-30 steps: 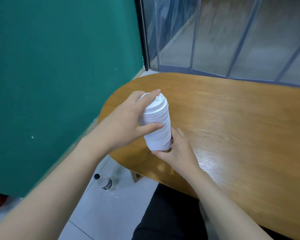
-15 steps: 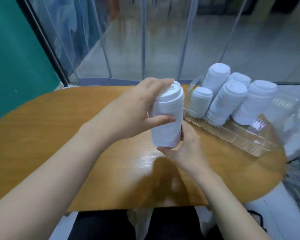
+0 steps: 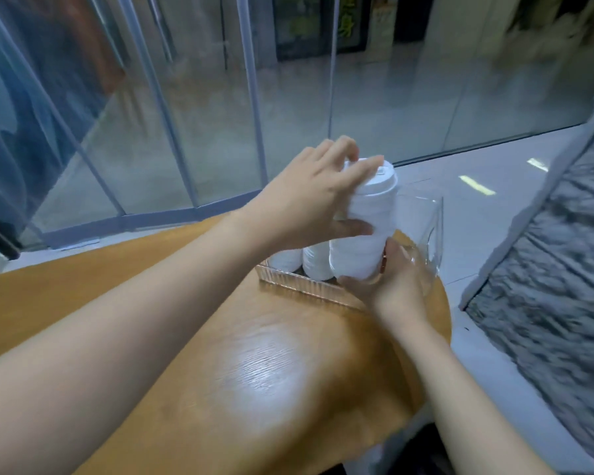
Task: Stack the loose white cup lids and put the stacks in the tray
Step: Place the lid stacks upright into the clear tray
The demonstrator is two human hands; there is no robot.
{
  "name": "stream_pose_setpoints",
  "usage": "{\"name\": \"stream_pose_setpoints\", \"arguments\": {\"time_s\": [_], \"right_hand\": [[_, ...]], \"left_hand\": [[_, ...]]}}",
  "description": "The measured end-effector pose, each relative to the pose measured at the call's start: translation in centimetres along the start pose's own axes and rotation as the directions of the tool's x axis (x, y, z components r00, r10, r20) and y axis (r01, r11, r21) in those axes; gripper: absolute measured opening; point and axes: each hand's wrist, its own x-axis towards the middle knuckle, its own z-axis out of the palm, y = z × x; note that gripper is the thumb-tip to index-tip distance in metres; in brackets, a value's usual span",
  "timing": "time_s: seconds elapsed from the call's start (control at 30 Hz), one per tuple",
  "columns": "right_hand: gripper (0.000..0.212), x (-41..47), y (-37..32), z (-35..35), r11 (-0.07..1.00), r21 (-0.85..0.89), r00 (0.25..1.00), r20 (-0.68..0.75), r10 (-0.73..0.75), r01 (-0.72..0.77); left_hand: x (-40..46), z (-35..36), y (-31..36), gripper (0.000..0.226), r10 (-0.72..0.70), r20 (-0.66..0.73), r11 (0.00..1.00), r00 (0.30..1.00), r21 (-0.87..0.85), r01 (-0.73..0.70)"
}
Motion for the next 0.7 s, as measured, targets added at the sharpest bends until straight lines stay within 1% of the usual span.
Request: {"name": "stream_pose_setpoints", "arguments": {"time_s": [0.1, 0.17, 0.27, 0.33, 0.4, 0.47, 0.53, 0.7], "right_hand": [[0.048, 1.3, 1.2, -0.2, 0.999, -0.004, 0.998, -0.039, 0.051, -0.052], [0.045, 1.9, 2.1, 0.0, 0.992, -0.037, 0.993, -0.035, 0.116, -0.118], [0.050, 2.5, 4.1, 0.2, 0.979, -0.076, 0.982, -0.017, 0.188, -0.189], [0.048, 3.1, 5.4, 0.6, 0.969, -0.093, 0.973, -0.009, 0.231, -0.231], [0.049, 3.5, 6.1, 1.2, 0.940, -0.127, 0.949, -0.015, 0.316, -0.316], [0.064, 4.0, 6.8, 1.9, 0.912, -0.180, 0.927, 0.000, 0.375, -0.369], [0.071, 4.4, 6.9, 2.3, 0.885, -0.236, 0.909, 0.016, 0.416, -0.401], [0.067, 5.1, 6.4, 2.2, 0.857, -0.243, 0.876, 0.049, 0.479, -0.455]], "left_hand": [[2.6, 2.3, -0.3, 0.079, 0.002, 0.079, 0.998, 0.997, -0.062, 0.003], [3.6, 4.1, -0.5, 0.077, 0.008, 0.128, 0.993, 0.992, -0.115, 0.007], [4.4, 6.3, -0.8, 0.073, 0.036, 0.160, 0.992, 0.986, -0.127, -0.016], [4.7, 7.2, -1.1, 0.071, 0.054, 0.163, 0.991, 0.985, -0.127, -0.033], [5.0, 7.9, -1.4, 0.070, 0.061, 0.154, 0.990, 0.986, -0.139, -0.040], [5.2, 8.6, -1.7, 0.071, 0.067, 0.151, 0.988, 0.986, -0.148, -0.045], [5.1, 9.4, -1.9, 0.073, 0.067, 0.158, 0.986, 0.985, -0.160, -0.041], [4.6, 10.6, -2.0, 0.073, 0.067, 0.143, 0.980, 0.987, -0.196, -0.039]]}}
